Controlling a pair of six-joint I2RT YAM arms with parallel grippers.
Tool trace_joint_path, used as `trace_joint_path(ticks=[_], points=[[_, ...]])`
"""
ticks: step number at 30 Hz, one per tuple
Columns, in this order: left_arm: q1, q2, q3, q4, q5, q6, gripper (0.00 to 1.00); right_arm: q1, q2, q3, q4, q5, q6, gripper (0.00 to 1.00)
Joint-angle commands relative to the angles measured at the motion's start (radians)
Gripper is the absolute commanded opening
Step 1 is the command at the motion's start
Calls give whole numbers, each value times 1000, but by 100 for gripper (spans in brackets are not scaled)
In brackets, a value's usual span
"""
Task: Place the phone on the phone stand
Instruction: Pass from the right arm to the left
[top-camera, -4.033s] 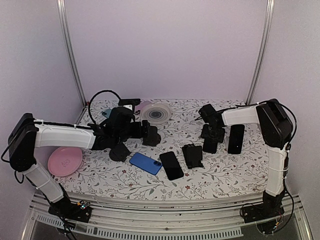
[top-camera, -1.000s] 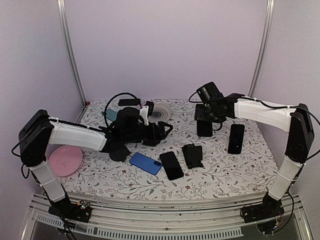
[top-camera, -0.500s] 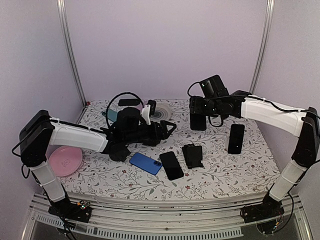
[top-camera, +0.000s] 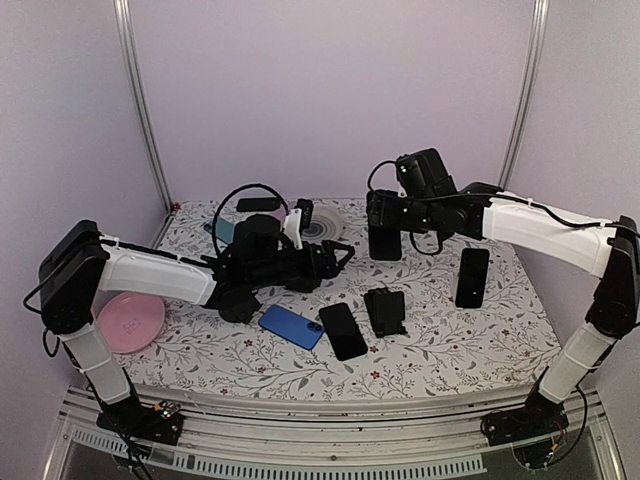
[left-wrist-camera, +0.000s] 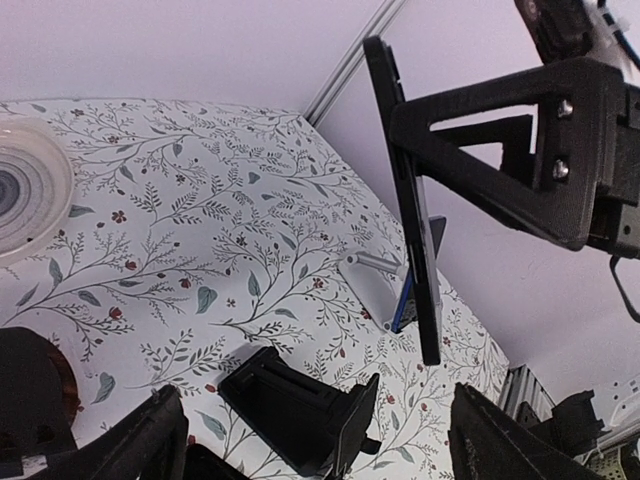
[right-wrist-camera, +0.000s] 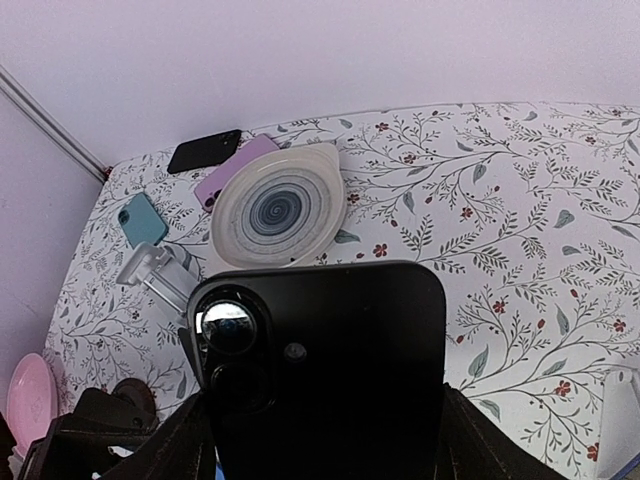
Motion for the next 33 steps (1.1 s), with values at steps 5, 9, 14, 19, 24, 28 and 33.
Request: trace_joint_path(ticks=[5, 9, 14, 19, 24, 28, 33], points=[[-13, 0, -1, 34, 16, -5, 91, 23, -54, -3, 75, -26, 1, 55], [-12, 3, 0, 42, 25, -12, 90, 34, -52, -5, 83, -30, 6, 55], [-13, 16, 17, 41, 43, -16, 90, 48, -48, -7, 95, -38, 11, 55], [-17, 19, 27, 41, 57, -16, 89, 54, -43, -5, 99, -37, 11, 56], [-19, 35, 47, 34, 65, -15, 89, 62, -43, -5, 111, -46, 12, 55], [-20, 52, 77, 28, 86, -11, 87, 74, -40, -1, 116, -45, 12, 55], [-27, 74, 111, 15, 110, -3, 81, 89, -40, 0, 118, -43, 9, 55]])
